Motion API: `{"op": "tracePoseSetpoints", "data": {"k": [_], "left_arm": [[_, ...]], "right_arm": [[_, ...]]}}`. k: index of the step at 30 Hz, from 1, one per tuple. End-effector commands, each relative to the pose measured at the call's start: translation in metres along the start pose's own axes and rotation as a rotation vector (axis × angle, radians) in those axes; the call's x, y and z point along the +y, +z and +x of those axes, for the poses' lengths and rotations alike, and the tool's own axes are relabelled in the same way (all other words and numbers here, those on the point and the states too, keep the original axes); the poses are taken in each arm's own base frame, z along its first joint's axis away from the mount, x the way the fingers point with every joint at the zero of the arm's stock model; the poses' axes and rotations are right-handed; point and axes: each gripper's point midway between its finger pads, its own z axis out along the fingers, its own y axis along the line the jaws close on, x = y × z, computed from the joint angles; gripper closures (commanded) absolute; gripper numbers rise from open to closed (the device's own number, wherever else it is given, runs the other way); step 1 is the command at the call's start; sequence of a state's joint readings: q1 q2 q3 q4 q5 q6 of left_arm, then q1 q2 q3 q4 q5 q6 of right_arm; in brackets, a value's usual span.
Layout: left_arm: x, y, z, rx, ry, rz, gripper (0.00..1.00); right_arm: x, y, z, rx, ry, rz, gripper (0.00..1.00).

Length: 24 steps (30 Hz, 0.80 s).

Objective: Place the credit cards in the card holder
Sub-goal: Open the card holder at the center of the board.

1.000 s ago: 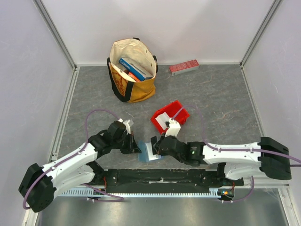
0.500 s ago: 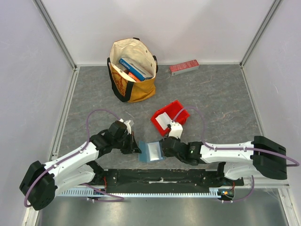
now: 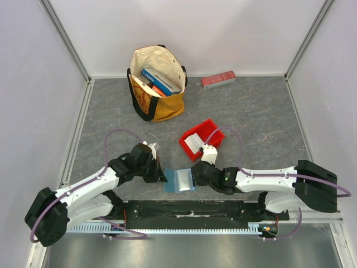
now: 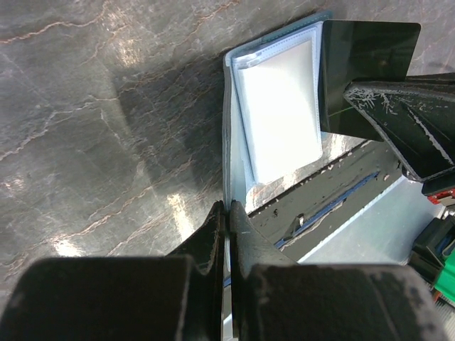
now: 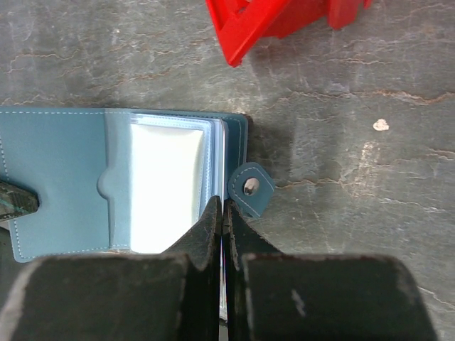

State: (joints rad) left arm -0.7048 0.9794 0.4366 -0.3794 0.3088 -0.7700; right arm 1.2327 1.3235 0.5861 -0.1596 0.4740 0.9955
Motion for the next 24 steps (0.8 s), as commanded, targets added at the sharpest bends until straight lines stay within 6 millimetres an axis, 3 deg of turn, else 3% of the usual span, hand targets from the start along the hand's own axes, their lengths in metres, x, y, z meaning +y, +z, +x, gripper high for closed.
{"op": "tracePoseSetpoints", "data": {"k": [1, 9, 24], "left_arm": [[0.004, 0.001, -0.006, -0.02, 0.051, -0.034, 0.98], [0.008, 0.001, -0.005, -0.015, 0.051, -0.048, 0.98], [0.011, 0.005, -0.001, -0.001, 0.048, -0.048, 0.98]], "right_arm": [[-0.022, 0.002, 0.006, 0.025, 0.015, 0.069, 1.0], [-0.022, -0.004, 0.0, 0.026, 0.033, 0.04, 1.0], [0.012, 0.004, 0.007, 0.076, 0.053, -0.088, 1.0]]}}
